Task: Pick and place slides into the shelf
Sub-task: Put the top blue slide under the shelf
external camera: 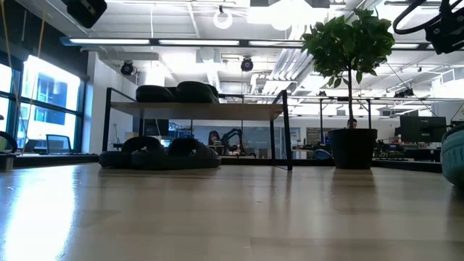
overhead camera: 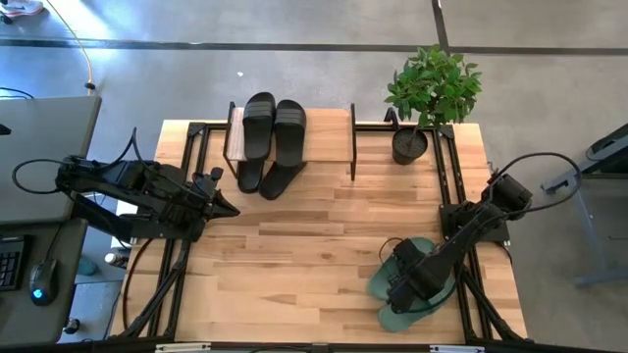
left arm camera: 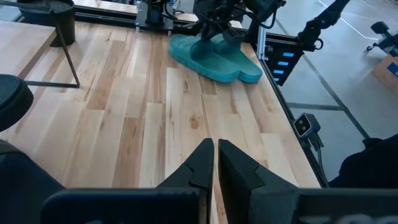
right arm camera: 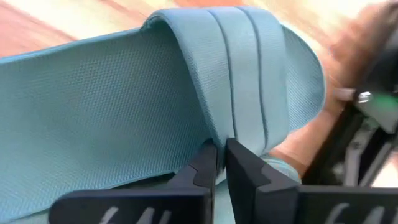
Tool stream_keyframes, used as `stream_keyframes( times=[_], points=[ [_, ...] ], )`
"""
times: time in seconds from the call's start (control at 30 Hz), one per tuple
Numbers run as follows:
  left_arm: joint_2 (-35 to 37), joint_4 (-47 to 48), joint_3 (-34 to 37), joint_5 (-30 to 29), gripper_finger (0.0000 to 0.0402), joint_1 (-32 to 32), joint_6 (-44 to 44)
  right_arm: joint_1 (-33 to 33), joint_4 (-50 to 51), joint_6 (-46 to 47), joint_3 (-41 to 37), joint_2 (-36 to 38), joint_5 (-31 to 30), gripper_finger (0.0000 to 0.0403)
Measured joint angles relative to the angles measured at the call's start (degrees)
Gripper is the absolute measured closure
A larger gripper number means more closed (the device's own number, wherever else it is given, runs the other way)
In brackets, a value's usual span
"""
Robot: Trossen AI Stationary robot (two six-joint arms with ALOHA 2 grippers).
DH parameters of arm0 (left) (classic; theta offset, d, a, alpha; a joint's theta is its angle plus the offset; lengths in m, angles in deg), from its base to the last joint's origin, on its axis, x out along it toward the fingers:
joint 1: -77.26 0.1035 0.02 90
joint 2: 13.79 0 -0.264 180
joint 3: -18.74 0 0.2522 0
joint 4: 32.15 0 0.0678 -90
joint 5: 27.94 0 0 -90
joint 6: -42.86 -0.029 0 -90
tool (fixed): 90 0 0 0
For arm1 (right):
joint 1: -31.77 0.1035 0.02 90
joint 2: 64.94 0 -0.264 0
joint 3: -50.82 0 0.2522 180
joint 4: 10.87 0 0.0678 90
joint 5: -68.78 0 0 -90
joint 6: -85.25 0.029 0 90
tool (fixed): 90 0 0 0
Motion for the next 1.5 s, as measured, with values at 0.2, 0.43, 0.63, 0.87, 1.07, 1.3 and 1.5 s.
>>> stream_keyframes(
  times=[0.2,0.43,0.63,0.87,1.07,1.3,1.5],
  points=[
    [0.02,0.0,0.0,0.0,0.0389,0.01,0.0,-0.07,6.81,-0.05,2.84,-0.09,-1.71,0.04],
    [0.0,0.0,0.0,-0.01,0.0389,0.0,0.0,-0.04,16.49,-3.08,14.48,0.36,-13.92,0.0402],
    [0.0,0.0,0.0,0.0,0.0389,-0.01,0.0,-1.71,16.39,-11.46,24.8,0.81,-30.09,0.0402],
    [0.01,0.0,0.0,-0.01,0.0389,-0.01,0.0,-7.99,12.06,-35.18,35.63,0.72,-41.01,0.0402],
    [0.0,0.0,0.0,-0.02,0.0389,0.0,0.0,-17.93,-3.37,-58.17,38.52,0.65,-39.02,0.0403],
    [0.02,0.0,0.0,-0.01,0.0389,-0.01,0.0,-27.02,-21.51,-72.34,33.27,-7.84,-30.67,0.0403],
    [0.01,0.0,0.0,-0.02,0.0389,0.0,0.0,-26.14,-20.16,-69.82,34.03,-21.22,-30.67,0.0403]
  ],
)
